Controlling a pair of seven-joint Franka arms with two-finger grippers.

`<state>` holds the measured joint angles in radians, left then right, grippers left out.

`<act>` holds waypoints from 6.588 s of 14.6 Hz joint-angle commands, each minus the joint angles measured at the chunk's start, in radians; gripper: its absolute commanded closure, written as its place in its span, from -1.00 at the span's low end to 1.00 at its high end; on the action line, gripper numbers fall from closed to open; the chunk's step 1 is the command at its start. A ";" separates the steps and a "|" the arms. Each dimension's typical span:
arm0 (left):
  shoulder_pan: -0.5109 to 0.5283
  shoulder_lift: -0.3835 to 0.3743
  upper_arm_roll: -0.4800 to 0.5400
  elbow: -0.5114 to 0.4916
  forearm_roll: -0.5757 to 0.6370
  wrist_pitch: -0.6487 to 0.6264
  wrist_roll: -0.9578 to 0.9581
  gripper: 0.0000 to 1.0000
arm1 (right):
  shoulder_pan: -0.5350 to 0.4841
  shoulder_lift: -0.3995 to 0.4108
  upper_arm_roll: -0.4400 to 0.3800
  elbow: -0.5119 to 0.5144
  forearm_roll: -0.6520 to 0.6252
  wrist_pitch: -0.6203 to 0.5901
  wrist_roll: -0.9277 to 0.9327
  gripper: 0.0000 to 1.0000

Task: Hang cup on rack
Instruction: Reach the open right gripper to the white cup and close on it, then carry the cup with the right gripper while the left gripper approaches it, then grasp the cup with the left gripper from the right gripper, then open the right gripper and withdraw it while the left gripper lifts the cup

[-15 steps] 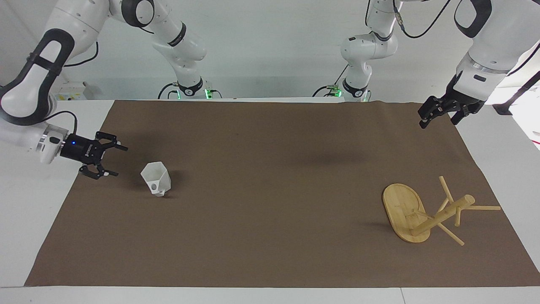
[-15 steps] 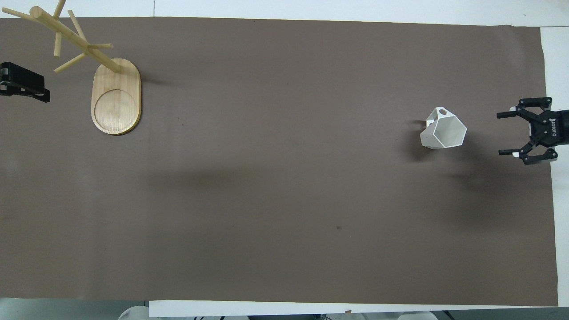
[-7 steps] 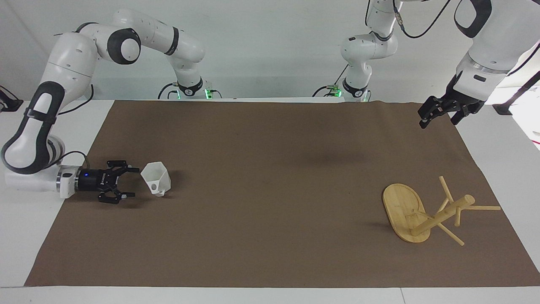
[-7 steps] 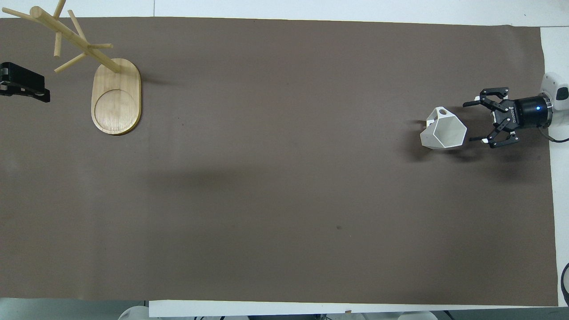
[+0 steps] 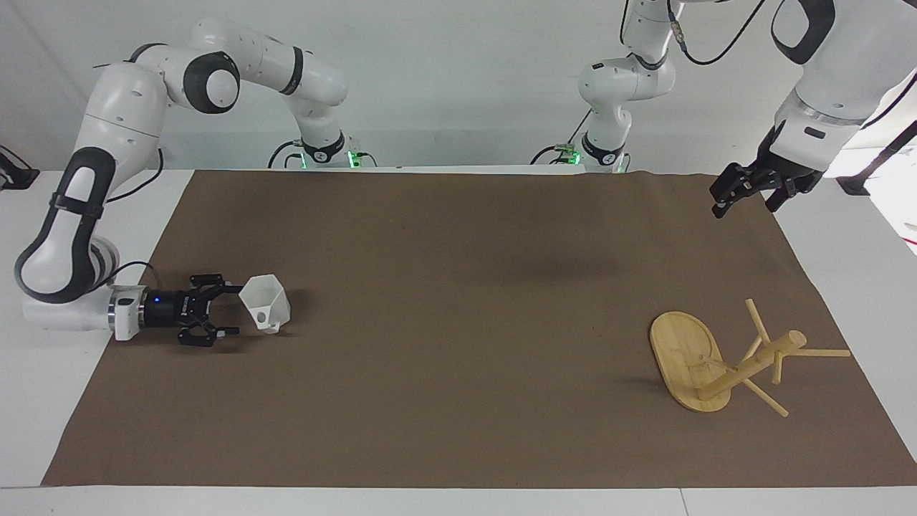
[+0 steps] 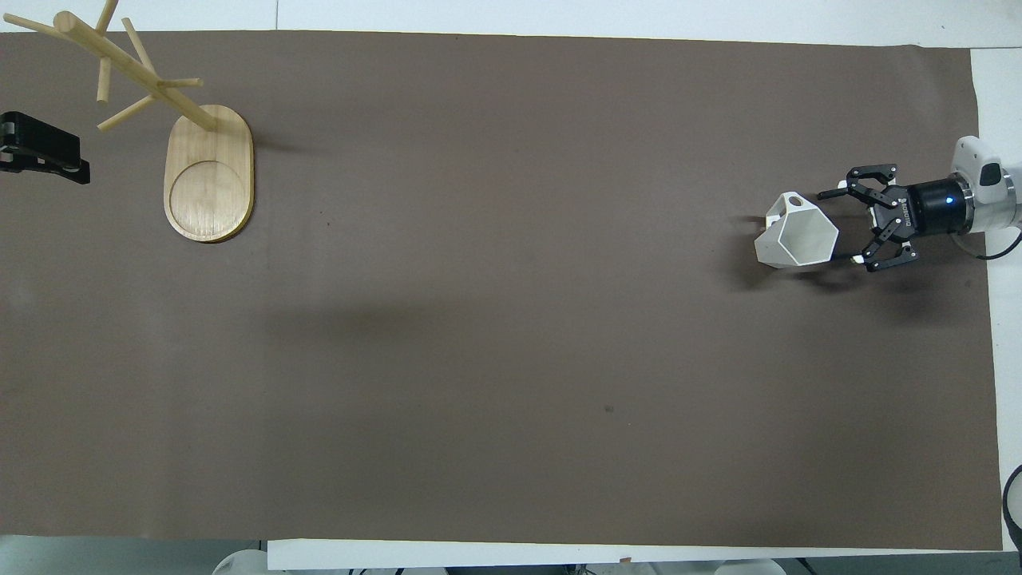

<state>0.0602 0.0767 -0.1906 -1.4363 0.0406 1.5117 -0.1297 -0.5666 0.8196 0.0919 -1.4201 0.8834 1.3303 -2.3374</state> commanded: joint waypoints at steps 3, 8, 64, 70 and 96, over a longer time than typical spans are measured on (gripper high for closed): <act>0.001 -0.032 0.000 -0.042 0.018 0.022 -0.010 -1.00 | 0.023 -0.042 0.006 -0.100 -0.012 -0.006 -0.104 -0.99; 0.001 -0.032 0.000 -0.042 0.018 0.022 -0.010 -1.00 | 0.045 -0.073 0.006 -0.206 -0.001 0.033 -0.164 -0.99; -0.497 0.139 -0.007 -0.185 -0.008 0.518 -1.015 0.40 | 0.919 -0.306 0.014 -0.264 0.704 0.856 0.208 0.61; -0.497 0.147 -0.006 -0.182 -0.007 0.518 -1.009 1.00 | 0.918 -0.306 0.014 -0.264 0.704 0.856 0.207 0.59; -0.312 -0.198 0.000 -1.110 -0.008 1.782 -1.024 1.00 | 0.300 -0.585 0.000 -0.218 -0.510 0.488 0.617 -1.00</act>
<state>-0.2644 -0.0890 -0.1873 -2.4352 0.0255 3.1339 -1.1596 -0.2632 0.3100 0.0850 -1.6109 0.4763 1.8066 -1.8254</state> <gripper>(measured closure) 0.969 0.000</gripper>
